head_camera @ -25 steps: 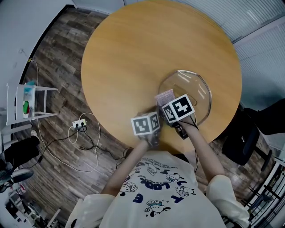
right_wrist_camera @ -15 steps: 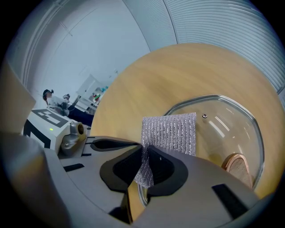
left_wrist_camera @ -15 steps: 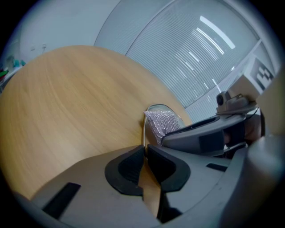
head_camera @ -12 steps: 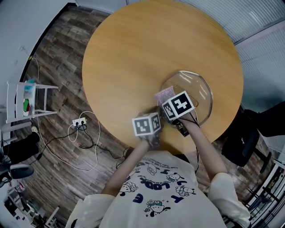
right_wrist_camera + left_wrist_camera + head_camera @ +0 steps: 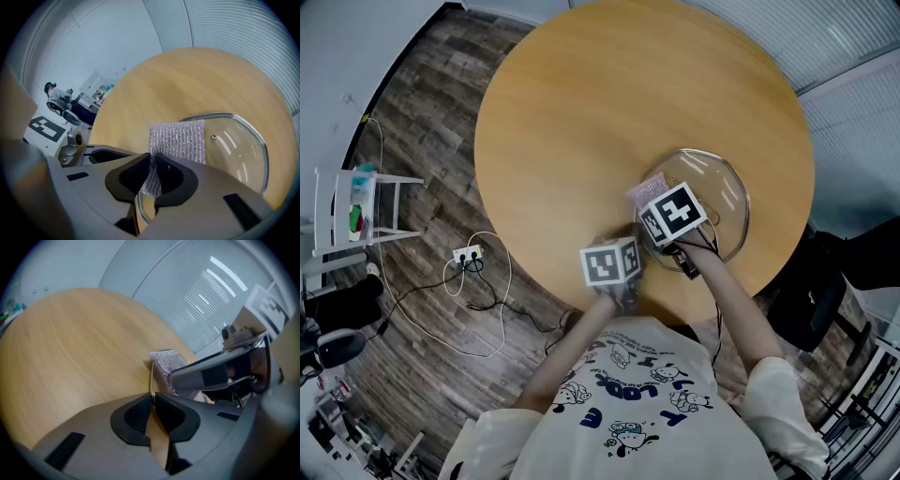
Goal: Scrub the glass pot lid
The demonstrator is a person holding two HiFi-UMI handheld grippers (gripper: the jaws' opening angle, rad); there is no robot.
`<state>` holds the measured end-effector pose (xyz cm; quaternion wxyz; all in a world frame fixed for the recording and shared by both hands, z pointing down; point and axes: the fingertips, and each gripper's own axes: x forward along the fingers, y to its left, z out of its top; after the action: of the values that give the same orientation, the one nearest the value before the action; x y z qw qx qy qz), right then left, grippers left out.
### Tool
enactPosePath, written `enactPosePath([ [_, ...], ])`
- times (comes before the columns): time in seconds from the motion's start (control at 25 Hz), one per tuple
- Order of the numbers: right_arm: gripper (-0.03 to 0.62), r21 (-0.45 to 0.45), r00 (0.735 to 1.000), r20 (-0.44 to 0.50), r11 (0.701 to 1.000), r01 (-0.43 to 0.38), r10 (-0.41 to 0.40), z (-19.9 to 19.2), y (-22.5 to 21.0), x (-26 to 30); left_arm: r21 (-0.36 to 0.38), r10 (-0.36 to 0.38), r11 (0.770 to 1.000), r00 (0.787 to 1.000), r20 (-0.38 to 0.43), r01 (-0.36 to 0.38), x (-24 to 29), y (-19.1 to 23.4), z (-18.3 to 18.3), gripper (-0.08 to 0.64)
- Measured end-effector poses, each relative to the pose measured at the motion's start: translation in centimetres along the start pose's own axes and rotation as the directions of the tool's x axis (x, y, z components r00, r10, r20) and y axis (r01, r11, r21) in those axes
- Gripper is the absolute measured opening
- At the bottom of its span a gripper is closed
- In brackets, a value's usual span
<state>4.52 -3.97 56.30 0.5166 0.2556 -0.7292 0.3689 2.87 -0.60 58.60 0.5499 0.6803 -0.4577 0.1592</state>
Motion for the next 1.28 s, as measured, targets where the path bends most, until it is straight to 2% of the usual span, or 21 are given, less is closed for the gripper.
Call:
enactPosePath([
  [0.4,0.061,-0.058,0.999,-0.034,0.998,0.03,-0.032,0.8,-1.2,-0.3,-0.001,0.001,1.0,1.0,0.0,-0.001,0.0,-0.1,0.0,0.037],
  [0.8,0.061,-0.063,0.998,-0.053,0.998,0.032,-0.036,1.3,-2.0,-0.5,0.003,0.002,1.0,1.0,0.001,-0.002,-0.2,0.0,-0.1,0.037],
  [1.28,0.063,-0.031,0.997,-0.032,0.997,0.069,-0.07,2.7,-4.8,-1.7,-0.003,0.004,1.0,1.0,0.002,-0.004,-0.2,-0.1,0.4,0.037],
])
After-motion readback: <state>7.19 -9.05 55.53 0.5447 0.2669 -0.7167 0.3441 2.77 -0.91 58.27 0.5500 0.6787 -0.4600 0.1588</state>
